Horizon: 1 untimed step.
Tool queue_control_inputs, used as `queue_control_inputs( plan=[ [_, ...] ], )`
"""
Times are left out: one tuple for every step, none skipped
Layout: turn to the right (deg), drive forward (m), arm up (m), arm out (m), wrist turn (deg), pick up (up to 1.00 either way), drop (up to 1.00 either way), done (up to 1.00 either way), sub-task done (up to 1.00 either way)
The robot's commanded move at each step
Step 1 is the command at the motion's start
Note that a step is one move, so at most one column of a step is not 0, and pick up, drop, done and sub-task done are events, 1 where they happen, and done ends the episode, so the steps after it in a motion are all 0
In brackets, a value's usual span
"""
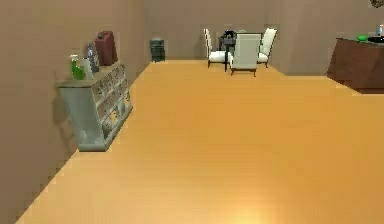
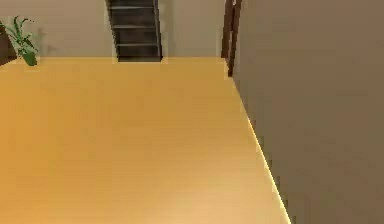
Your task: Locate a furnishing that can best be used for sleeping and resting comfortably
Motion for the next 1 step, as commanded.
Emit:
queue_control_inputs(
  plan=[
    [45.0,0.0,0.0,0.0,0.0,0.0,0.0,0.0,0.0]
  ],
)
